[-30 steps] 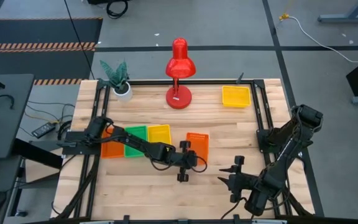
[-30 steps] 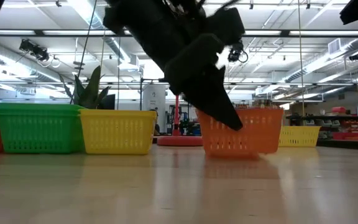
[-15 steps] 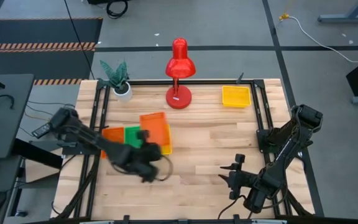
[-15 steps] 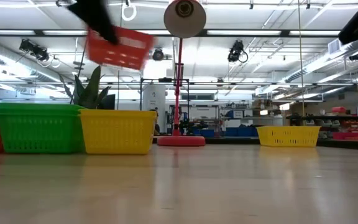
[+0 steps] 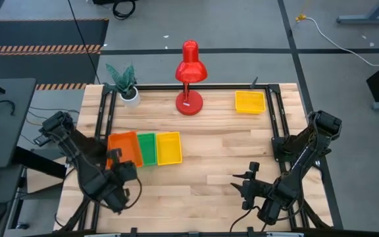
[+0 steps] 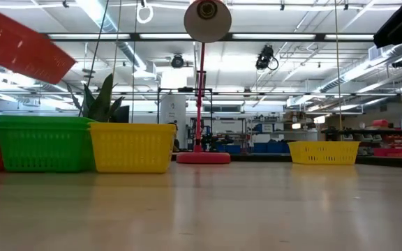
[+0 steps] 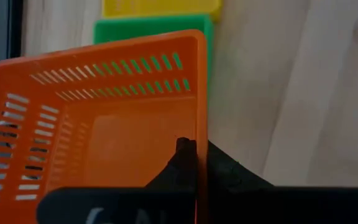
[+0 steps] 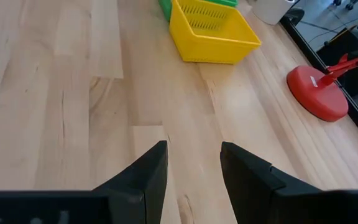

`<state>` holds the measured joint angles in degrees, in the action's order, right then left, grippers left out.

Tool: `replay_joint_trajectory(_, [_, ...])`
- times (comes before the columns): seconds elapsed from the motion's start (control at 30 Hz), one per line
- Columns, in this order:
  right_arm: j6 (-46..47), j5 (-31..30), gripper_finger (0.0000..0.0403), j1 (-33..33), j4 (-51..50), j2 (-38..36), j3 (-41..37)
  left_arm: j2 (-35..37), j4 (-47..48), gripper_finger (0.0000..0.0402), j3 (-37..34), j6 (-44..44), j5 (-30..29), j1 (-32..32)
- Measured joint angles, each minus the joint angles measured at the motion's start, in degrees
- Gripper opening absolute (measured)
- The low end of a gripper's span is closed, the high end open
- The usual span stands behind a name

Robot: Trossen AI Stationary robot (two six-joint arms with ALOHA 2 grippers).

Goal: Stack baskets by color
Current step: Stack the top orange bin on the bottom stacked orange bins

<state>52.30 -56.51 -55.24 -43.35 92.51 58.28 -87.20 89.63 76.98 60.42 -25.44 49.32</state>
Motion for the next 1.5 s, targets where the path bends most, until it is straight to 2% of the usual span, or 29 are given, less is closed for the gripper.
replay_joint_trajectory(0.23, [-1.87,-0.93,0.0154,-0.02,-0.03,0.00,0.00,8.07,-0.56,0.0007,-14.06,11.15,2.75,4.30])
replay_joint_trajectory(0.43, [-2.72,-1.14,0.0154,0.00,0.01,0.00,0.00,17.45,-11.35,0.0008,-26.26,11.41,2.61,6.27])
replay_joint_trajectory(0.6, [-2.78,-2.23,0.0154,0.34,1.48,0.00,0.00,21.66,-17.70,0.0014,-31.84,11.15,2.83,6.82])
replay_joint_trajectory(0.73, [-2.78,-2.36,0.0154,0.86,2.08,0.00,0.00,21.99,-18.35,0.0042,-32.86,9.57,2.83,6.82])
replay_joint_trajectory(0.9, [-2.78,-2.36,0.0154,1.35,2.18,0.00,0.00,22.46,-15.95,0.0103,-32.86,9.69,2.85,6.82])
replay_joint_trajectory(1.07, [-2.89,-2.36,0.0154,1.57,2.18,0.02,0.00,24.65,-10.68,0.0170,-30.79,15.50,2.39,7.52])
replay_joint_trajectory(1.17, [-2.96,-2.34,0.0154,1.57,2.16,0.02,0.00,26.68,-9.26,0.0193,-28.36,19.36,-0.81,8.79])
replay_joint_trajectory(1.37, [-2.96,-2.34,0.0154,1.57,2.15,0.02,0.00,28.46,-9.53,0.0191,-26.70,21.78,-13.68,11.60])
replay_joint_trajectory(1.43, [-2.98,-2.33,0.0154,1.57,2.16,0.02,0.00,28.40,-9.57,0.0182,-27.41,23.20,-15.95,11.86])
replay_joint_trajectory(1.5, [-2.98,-2.32,0.0154,1.57,2.14,0.02,0.02,28.40,-8.96,0.0170,-28.85,26.97,-15.77,11.98])
